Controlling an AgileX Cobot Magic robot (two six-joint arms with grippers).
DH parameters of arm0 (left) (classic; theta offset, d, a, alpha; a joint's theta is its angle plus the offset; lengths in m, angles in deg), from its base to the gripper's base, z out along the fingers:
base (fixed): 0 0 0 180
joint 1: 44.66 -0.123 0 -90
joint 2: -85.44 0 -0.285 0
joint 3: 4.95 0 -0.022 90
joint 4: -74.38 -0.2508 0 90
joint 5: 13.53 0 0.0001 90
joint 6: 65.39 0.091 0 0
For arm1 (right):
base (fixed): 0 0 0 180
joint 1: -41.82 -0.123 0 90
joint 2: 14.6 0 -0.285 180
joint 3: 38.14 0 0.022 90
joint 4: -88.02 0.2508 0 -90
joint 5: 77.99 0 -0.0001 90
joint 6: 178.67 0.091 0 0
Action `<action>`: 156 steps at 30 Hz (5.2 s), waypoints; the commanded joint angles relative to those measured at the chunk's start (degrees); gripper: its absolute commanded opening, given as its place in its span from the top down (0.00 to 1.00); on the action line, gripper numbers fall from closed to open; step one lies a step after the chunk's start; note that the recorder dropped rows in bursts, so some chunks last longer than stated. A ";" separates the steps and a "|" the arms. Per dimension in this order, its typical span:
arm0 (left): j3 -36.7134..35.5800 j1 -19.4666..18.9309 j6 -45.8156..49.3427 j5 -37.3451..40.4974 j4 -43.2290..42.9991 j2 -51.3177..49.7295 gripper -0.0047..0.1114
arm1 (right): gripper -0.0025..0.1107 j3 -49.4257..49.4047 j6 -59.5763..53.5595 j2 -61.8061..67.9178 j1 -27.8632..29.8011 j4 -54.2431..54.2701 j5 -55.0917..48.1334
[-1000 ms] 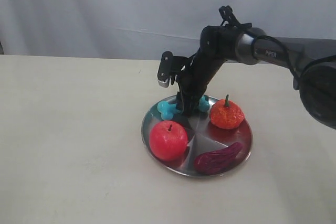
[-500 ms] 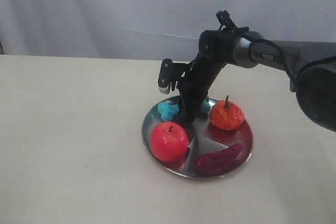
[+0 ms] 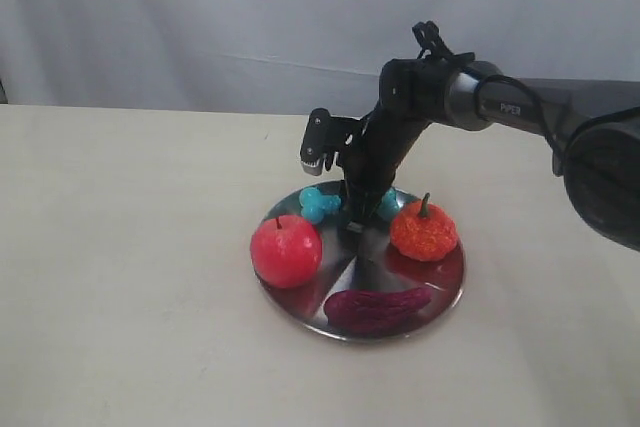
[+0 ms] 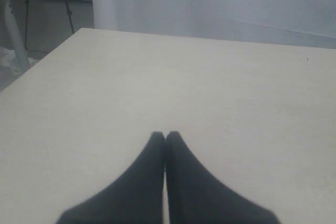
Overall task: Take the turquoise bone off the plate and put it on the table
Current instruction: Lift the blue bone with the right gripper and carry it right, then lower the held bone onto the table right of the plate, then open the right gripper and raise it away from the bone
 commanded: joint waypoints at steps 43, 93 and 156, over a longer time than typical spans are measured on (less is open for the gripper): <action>-0.15 0.28 -0.03 -0.23 -0.05 0.07 0.96 | 0.98 0.34 53.73 -35.48 13.96 -10.47 -23.81; -0.15 0.28 -0.03 -0.23 -0.05 0.07 0.96 | 0.98 -23.06 59.00 -19.98 19.71 -12.10 -1.05; -0.15 0.28 -0.03 -0.23 -0.05 0.07 0.96 | 0.98 -24.91 56.55 -40.18 19.71 -11.04 -6.23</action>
